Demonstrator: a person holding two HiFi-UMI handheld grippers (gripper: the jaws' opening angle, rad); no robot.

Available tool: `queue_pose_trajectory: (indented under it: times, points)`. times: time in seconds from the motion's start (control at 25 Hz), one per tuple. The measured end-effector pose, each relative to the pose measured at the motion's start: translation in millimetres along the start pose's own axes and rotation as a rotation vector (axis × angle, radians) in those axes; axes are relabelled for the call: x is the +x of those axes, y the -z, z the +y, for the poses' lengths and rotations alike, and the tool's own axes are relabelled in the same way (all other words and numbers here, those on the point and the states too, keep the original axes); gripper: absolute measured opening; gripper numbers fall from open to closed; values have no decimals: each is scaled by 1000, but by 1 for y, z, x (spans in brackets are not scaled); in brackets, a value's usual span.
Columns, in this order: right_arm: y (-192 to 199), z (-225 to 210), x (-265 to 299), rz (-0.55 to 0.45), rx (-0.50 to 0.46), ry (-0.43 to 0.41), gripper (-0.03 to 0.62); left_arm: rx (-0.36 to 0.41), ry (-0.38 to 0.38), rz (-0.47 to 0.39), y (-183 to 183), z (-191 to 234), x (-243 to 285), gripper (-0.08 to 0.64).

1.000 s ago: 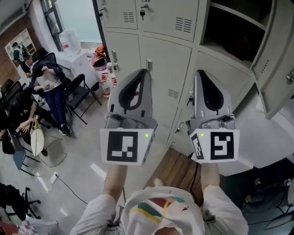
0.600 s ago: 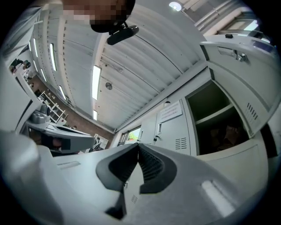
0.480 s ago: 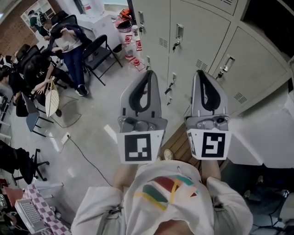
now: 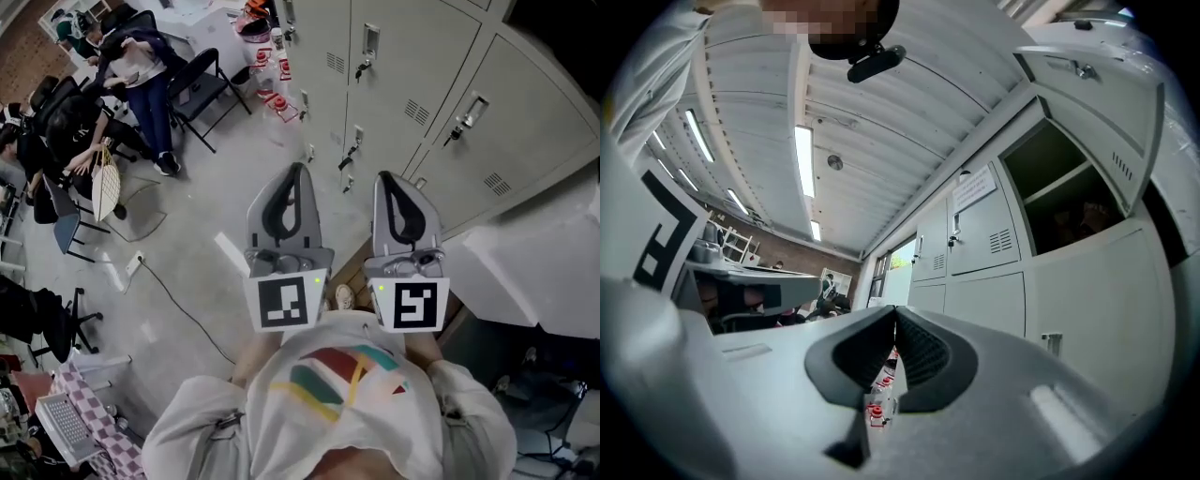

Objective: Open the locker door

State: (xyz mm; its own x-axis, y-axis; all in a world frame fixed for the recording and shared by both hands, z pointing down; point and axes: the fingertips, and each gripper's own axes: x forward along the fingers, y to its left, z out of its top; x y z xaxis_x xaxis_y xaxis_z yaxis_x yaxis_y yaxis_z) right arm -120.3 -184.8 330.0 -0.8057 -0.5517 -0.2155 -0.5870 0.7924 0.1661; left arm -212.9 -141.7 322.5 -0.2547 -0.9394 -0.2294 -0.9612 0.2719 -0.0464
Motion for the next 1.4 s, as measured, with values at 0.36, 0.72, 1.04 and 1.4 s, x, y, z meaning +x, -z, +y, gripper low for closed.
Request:
queue_pose_trajectory:
  times: [0.36,0.72,1.04,1.4]
  points:
    - [16,1,-7,46,9,-2,5,-5,-17,26,9,-1,-4,15]
    - [17,2,-11,52,13,-5,5,-11,1,30,10,-11,-5,15]
    - [15,0,-9,49,21,-3,5,-15,5,27,10,-11,-3,15]
    - [13,0,-7,40,19,-4,5,-15,0,32,10,-7,-3,15]
